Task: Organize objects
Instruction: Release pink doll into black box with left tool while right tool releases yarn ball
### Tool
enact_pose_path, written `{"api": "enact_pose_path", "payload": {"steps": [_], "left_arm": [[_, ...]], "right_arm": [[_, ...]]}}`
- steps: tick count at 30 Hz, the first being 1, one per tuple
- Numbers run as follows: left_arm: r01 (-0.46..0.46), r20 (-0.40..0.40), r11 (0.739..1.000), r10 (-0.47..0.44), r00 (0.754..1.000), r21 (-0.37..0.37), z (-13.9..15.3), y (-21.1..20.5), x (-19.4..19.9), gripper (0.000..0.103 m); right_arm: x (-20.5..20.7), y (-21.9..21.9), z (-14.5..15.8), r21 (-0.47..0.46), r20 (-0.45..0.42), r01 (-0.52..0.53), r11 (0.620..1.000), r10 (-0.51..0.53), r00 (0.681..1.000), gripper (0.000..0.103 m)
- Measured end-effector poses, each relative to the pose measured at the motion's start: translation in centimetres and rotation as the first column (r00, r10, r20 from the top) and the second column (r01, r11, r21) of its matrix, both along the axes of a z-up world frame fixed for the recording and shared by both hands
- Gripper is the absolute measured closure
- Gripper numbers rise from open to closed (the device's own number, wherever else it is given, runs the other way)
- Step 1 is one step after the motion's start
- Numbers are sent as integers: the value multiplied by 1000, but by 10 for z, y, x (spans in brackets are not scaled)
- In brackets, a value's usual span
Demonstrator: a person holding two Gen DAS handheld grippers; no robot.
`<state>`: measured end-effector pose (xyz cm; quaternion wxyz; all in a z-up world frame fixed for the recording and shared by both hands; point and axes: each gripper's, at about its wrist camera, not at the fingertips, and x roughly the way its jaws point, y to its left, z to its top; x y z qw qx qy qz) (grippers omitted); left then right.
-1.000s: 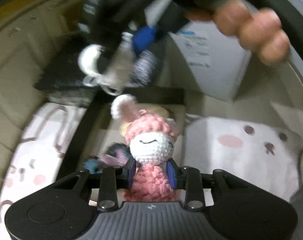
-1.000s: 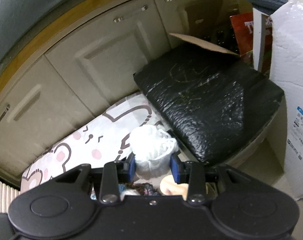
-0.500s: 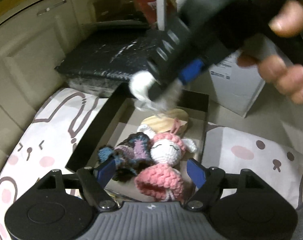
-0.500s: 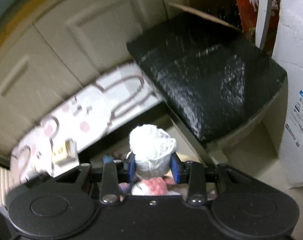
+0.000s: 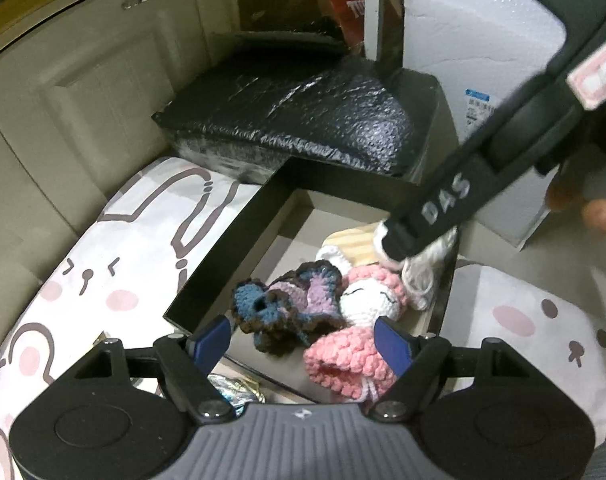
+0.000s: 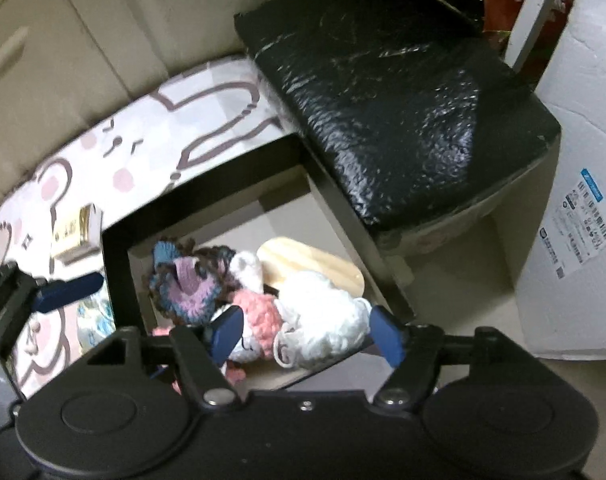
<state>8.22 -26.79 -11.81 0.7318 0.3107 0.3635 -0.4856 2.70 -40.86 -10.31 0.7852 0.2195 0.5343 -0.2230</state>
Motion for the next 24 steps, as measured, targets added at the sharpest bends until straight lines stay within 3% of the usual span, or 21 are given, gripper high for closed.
{"api": "enact_pose_path", "payload": {"steps": [5,13,18,24], "left_arm": [[-10,-10,1000,10,1000,2,0,0,0,21],[-54,-27,998,54,998,-12,6,4,1,20],[-98,-50,995,97,994,-18,10,7,4,20],[-151,-94,988,148,985,-26,14,7,6,20]], "right_arm": [[-3,-6,4,-15,20,28,999,-28,999,42],[-7,-14,-1,11,31,52,999,-52,998,82],[0,-9,-22,23,-48,5,1000,-3,999,84],[1,-5,-29,45,-58,-29,999,32,998,84]]}}
